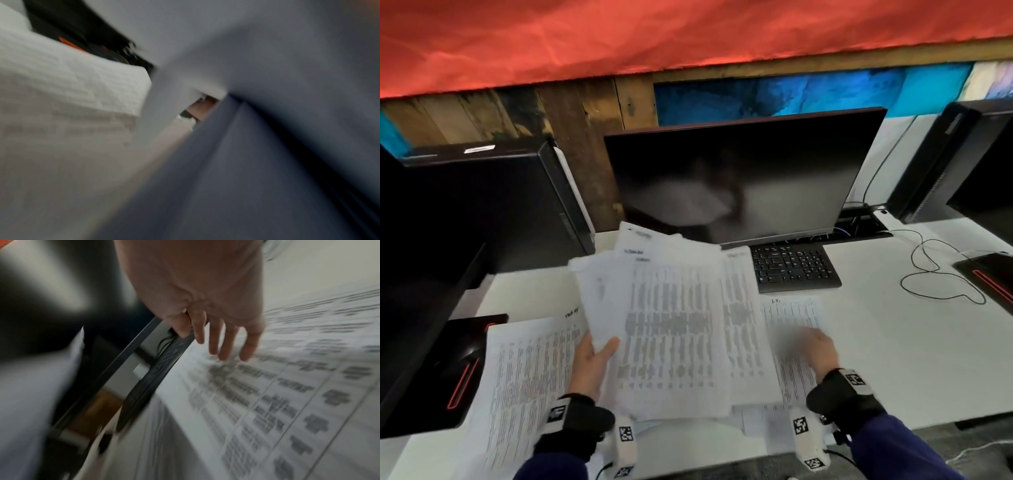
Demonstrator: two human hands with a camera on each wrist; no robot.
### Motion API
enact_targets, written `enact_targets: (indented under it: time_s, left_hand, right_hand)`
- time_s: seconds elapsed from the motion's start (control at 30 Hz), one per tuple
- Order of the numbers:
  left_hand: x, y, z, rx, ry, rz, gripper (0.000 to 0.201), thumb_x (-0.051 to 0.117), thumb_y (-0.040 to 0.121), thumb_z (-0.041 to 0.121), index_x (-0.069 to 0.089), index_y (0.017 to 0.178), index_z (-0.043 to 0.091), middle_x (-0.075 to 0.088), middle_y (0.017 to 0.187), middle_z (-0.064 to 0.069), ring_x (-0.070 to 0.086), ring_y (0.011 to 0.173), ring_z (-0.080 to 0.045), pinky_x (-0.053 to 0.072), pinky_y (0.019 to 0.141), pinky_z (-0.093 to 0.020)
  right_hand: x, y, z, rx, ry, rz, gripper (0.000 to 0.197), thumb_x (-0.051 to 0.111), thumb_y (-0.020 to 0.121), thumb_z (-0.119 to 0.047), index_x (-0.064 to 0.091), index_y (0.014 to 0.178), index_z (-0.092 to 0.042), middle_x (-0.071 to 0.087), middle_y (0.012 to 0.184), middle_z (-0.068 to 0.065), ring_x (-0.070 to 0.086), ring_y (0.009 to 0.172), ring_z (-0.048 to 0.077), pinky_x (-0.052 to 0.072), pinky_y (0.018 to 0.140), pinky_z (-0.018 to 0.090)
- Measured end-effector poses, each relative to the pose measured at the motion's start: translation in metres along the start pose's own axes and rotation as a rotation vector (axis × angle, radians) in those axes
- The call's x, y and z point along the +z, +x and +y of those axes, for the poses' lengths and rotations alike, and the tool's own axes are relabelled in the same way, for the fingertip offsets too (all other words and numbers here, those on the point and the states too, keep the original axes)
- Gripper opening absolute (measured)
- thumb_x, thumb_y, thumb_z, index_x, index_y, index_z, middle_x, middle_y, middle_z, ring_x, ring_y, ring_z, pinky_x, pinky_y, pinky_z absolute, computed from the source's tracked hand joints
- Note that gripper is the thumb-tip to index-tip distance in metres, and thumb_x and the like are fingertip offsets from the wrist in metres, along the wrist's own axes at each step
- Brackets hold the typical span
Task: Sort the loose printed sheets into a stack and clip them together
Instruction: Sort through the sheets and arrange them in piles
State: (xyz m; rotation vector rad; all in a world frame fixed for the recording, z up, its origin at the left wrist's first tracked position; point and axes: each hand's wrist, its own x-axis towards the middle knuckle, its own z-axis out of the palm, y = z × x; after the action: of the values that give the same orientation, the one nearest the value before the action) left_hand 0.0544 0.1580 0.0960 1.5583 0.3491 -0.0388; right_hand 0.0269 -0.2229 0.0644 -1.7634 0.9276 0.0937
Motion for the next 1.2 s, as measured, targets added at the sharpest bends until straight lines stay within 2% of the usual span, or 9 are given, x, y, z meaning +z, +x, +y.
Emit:
enact_targets:
  time_s: [0.1,0.27,0.43,0.53,0.67,0.8,0.93,1.1,1.2]
  left_hand:
    - [0.040,0.004,-0.023,-0.120,0.101,-0.110,0.048,0.059,0.090,0.005,0.045,0.136,0.011,0.057,0.127,-0.003,0.054,0.114,-0.020,0.039,0.104,-0.036]
    - [0.094,0.016,-0.043,-0.188,0.512,-0.122,0.034,0.059,0.088,0.012,0.050,0.121,0.008,0.060,0.123,-0.013,0.058,0.107,-0.027,0.041,0.089,-0.029]
    - [0.133,0.022,-0.040,-0.357,0.709,-0.152,0.051,0.053,0.089,0.020,0.038,0.135,0.003,0.051,0.131,-0.018,0.052,0.118,-0.035,0.044,0.098,-0.035]
    - [0.146,0.024,-0.038,-0.393,0.735,-0.257,0.061,0.054,0.089,0.023,0.029,0.141,0.004,0.043,0.141,-0.016,0.045,0.128,-0.033,0.038,0.105,-0.035]
    - [0.140,0.029,-0.028,-0.452,0.780,-0.214,0.064,0.049,0.091,0.027,0.024,0.145,0.002,0.034,0.149,-0.016,0.037,0.135,-0.033,0.032,0.109,-0.035]
    - [0.150,0.023,-0.025,-0.413,0.871,-0.275,0.058,0.046,0.090,0.029,0.034,0.140,0.002,0.043,0.140,-0.016,0.042,0.129,-0.033,0.036,0.105,-0.034]
    - [0.165,0.020,-0.024,-0.344,0.860,-0.379,0.040,0.049,0.086,0.022,0.059,0.117,0.000,0.061,0.122,-0.017,0.057,0.114,-0.034,0.046,0.099,-0.037]
    - [0.166,0.018,-0.018,-0.397,0.930,-0.253,0.053,0.044,0.092,0.027,0.033,0.141,0.009,0.033,0.144,-0.016,0.041,0.129,-0.033,0.035,0.105,-0.037]
    - [0.179,0.016,-0.016,-0.404,0.886,-0.310,0.053,0.045,0.091,0.021,0.035,0.139,0.003,0.042,0.141,-0.016,0.044,0.128,-0.032,0.037,0.105,-0.036]
  right_hand:
    - [-0.031,0.014,0.014,0.089,-0.130,0.183,0.036,0.045,0.095,-0.020,0.058,0.124,-0.002,0.059,0.124,0.024,0.053,0.115,0.041,0.039,0.098,0.040]
    - [-0.054,0.017,0.025,0.254,-0.310,0.139,0.053,0.047,0.093,-0.034,0.043,0.139,-0.009,0.042,0.140,0.025,0.042,0.127,0.040,0.032,0.106,0.039]
    - [-0.033,0.022,0.020,0.307,-0.393,0.003,0.069,0.061,0.075,-0.033,0.045,0.136,-0.006,0.050,0.132,0.020,0.051,0.118,0.038,0.042,0.103,0.039]
    - [-0.014,0.013,0.010,0.241,-0.409,-0.044,0.064,0.058,0.083,-0.031,0.038,0.138,-0.005,0.042,0.136,0.022,0.045,0.123,0.039,0.038,0.103,0.040]
    - [-0.026,0.019,0.014,0.269,-0.327,0.138,0.062,0.053,0.089,-0.026,0.027,0.140,-0.002,0.034,0.142,0.025,0.039,0.127,0.043,0.034,0.106,0.045]
    - [-0.031,0.025,0.024,0.224,-0.275,0.176,0.042,0.040,0.092,-0.004,0.033,0.134,-0.001,0.044,0.136,0.030,0.046,0.123,0.045,0.036,0.102,0.046]
    - [-0.028,0.013,0.020,0.153,-0.258,0.110,0.039,0.034,0.094,-0.005,0.044,0.132,-0.007,0.056,0.126,0.025,0.056,0.109,0.038,0.042,0.092,0.037]
    - [-0.041,0.021,0.022,0.199,-0.280,0.142,0.036,0.055,0.087,-0.006,0.056,0.123,-0.002,0.059,0.126,0.022,0.056,0.116,0.037,0.044,0.096,0.036]
    - [-0.034,0.018,0.010,0.216,-0.327,0.079,0.030,0.048,0.091,-0.007,0.060,0.114,0.008,0.062,0.120,0.025,0.058,0.113,0.040,0.045,0.093,0.036]
